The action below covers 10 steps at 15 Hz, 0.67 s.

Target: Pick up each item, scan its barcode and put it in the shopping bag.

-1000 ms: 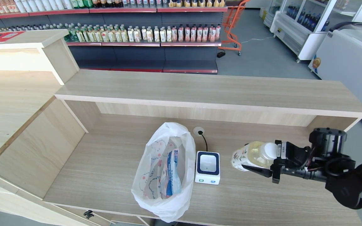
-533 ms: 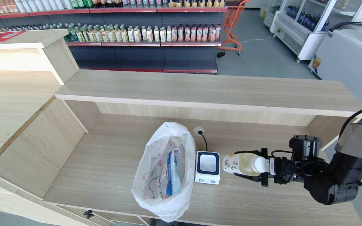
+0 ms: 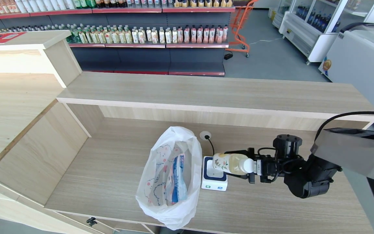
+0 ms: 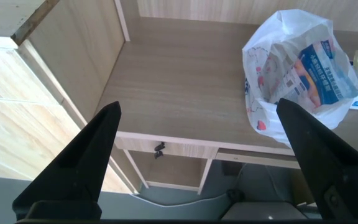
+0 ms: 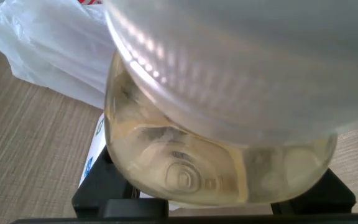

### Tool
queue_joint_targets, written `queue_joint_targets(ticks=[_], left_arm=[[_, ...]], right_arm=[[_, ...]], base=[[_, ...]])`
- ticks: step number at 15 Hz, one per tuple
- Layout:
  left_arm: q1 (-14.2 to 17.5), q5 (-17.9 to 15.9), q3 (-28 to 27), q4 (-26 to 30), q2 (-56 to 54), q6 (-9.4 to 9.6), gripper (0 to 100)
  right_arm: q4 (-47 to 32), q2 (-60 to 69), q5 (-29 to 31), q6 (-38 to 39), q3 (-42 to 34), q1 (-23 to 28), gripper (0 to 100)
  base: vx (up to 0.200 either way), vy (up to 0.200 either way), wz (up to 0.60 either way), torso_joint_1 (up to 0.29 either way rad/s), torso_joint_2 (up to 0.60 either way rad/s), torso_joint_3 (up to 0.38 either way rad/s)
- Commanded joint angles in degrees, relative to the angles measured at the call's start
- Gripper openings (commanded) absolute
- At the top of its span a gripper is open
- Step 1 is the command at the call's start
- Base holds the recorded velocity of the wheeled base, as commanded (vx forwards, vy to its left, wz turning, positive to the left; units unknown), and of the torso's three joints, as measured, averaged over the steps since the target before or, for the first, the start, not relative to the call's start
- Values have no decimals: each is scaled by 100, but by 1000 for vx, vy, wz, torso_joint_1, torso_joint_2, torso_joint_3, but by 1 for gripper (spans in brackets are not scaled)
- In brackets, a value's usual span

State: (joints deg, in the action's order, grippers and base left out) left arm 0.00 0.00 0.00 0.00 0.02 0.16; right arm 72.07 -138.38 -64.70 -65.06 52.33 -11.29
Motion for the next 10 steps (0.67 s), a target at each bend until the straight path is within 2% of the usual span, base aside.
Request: queue_joint_targets(ticks=[1, 6, 10], left_arm=[[0, 0, 0, 0, 6, 2, 100], [0, 0, 0, 0, 6, 2, 100], [0, 0, 0, 0, 6, 2, 100]], right_arm=[[9, -418, 1, 2, 374, -58, 0], [9, -805, 10, 29, 901, -181, 0], [0, -805, 10, 64, 937, -198, 0]], base=[[0, 0, 0, 0, 0, 0], [0, 0, 0, 0, 0, 0], [0, 0, 0, 0, 0, 0]])
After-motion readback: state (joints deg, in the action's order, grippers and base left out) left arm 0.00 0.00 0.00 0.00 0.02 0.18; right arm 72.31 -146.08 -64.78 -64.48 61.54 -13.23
